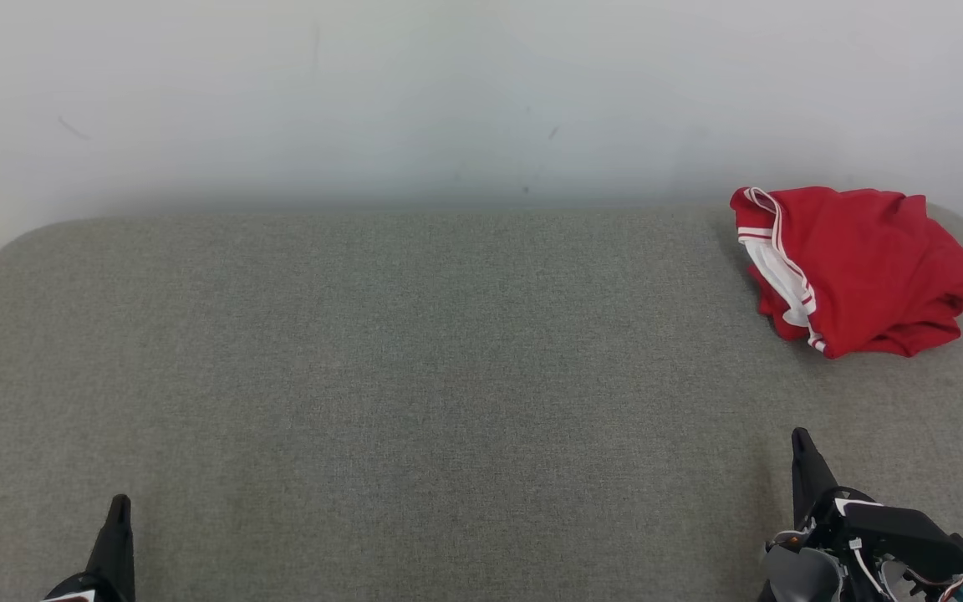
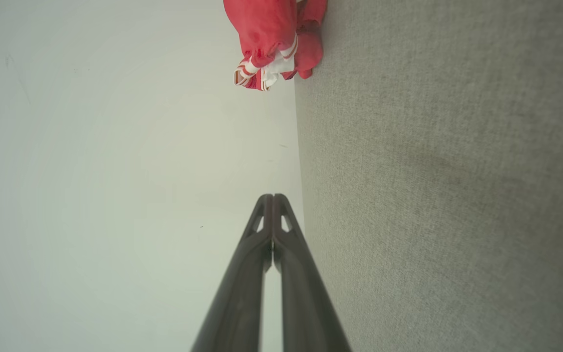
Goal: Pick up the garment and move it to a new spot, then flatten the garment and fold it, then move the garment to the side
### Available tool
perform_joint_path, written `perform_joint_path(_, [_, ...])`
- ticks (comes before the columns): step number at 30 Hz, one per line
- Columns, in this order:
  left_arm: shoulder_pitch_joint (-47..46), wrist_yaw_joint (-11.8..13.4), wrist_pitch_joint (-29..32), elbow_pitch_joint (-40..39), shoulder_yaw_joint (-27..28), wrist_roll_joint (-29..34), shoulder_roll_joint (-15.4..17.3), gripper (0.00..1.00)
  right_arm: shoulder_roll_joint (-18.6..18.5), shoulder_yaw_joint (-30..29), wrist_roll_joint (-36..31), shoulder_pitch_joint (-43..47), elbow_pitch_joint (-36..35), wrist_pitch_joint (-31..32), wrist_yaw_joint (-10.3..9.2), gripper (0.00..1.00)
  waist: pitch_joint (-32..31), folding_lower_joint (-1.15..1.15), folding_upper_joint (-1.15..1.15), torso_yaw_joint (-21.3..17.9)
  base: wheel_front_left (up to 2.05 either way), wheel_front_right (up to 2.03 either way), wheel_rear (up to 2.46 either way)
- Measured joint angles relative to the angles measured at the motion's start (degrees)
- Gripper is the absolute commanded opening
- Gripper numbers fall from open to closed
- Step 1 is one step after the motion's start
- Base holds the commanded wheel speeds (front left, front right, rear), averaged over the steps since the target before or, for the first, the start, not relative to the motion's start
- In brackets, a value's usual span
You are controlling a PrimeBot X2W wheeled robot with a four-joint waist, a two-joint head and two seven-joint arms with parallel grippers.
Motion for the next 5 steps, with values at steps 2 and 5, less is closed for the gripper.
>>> perform_joint_path(2, [0.0, 0.0, 0.0, 0.0, 0.0, 0.0, 0.0, 0.00, 0.0, 0.0, 0.0, 0.0, 0.0, 0.0, 0.00, 0.00, 0.0, 0.00, 0.00, 0.0, 0.00, 0.00, 0.00])
perform_joint_path(5, [0.0, 0.0, 0.0, 0.0, 0.0, 0.0, 0.0, 0.00, 0.0, 0.0, 0.0, 0.0, 0.0, 0.0, 0.00, 0.00, 0.0, 0.00, 0.00, 0.0, 0.00, 0.00, 0.00])
